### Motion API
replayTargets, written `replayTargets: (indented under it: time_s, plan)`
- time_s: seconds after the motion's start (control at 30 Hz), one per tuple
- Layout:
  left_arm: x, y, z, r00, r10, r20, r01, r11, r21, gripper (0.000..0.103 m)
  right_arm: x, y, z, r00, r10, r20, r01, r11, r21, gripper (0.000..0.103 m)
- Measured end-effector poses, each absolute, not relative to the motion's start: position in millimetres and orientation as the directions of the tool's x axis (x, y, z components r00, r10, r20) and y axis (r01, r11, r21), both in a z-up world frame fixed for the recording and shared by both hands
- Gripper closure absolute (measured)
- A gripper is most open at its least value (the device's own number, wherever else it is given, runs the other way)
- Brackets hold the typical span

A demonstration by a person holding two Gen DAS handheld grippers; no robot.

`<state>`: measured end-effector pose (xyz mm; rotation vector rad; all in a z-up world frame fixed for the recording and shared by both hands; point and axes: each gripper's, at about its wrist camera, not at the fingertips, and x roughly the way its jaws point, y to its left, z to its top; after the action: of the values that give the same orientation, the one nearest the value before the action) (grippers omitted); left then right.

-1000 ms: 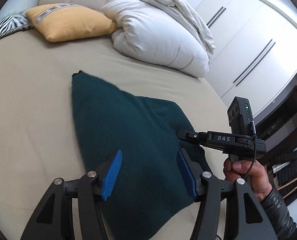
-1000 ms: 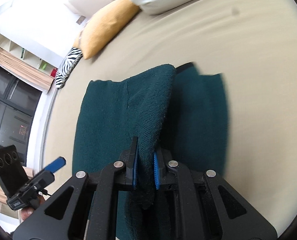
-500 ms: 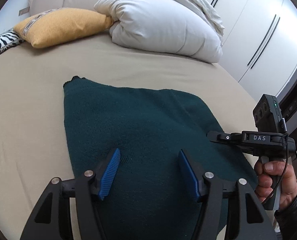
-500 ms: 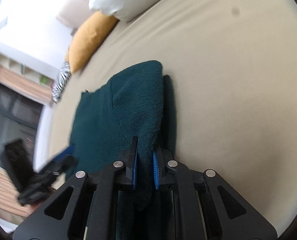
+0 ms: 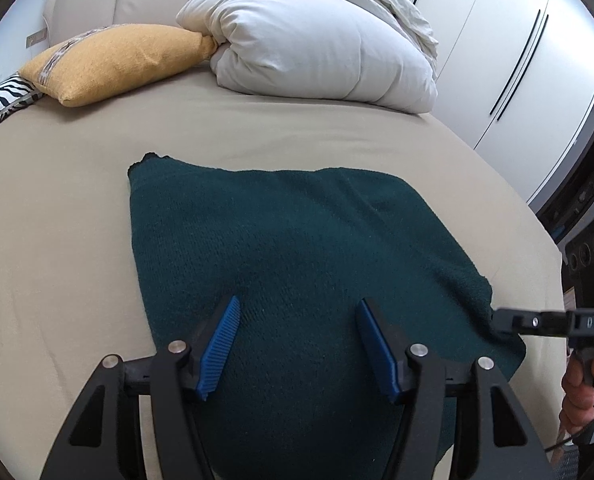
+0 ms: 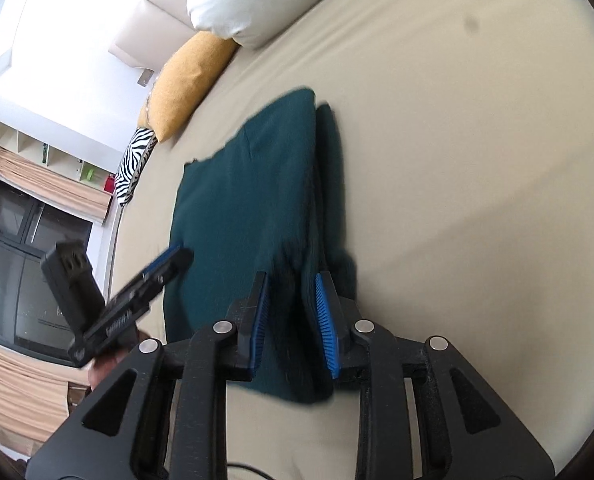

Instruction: Fold small clothes

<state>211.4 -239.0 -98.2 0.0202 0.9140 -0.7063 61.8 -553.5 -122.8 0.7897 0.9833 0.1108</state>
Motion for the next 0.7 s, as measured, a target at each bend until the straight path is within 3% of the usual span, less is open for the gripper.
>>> replayTargets:
  time_s: [0.03,0.1,0.2,0.47,0.6,0.7]
  plan:
    - [210.4,-239.4,-98.7,0.407,-0.548,-0.731,0.57,0.778,-0.265,0.039,55.4,-551.1,-125.3,0.57,0.421,-0.705,0.249,0.73,0.637,0.079]
    - [209.5,-239.3,-99.8,0.406,-0.547,-0.732,0.573,0.776,-0.262,0.039,48.7,-545.3,-137.5,0.547,0.42,-0.724,0.248,0.745,0.619,0.09]
    - [208.6,-237.2,-101.4,0.399,-0.548,-0.735,0.581,0.771,-0.26,0.039,36.1,-544.2,-150.5,0.553,0.421,-0.719,0.262,0.731,0.63,0.093]
    - [202.5,-229.5,-100.2,0.395,-0.549,-0.737,0.595,0.764,-0.25,0.039,22.6,-543.9,-169.9,0.603,0.433,-0.67,0.258,0.689,0.677,0.094]
    - [203.5,-220.2,-82.6,0.411,-0.545,-0.731,0.564,0.782,-0.266,0.039,38.4,-533.1,-160.3,0.539,0.438,-0.72,0.238,0.74,0.629,0.092]
    - [211.2,-220.9,-67.0,0.459,-0.552,-0.696,0.551,0.791,-0.265,0.039,32.2,-535.0,-129.3,0.557,0.351,-0.752,0.263,0.785,0.561,0.088]
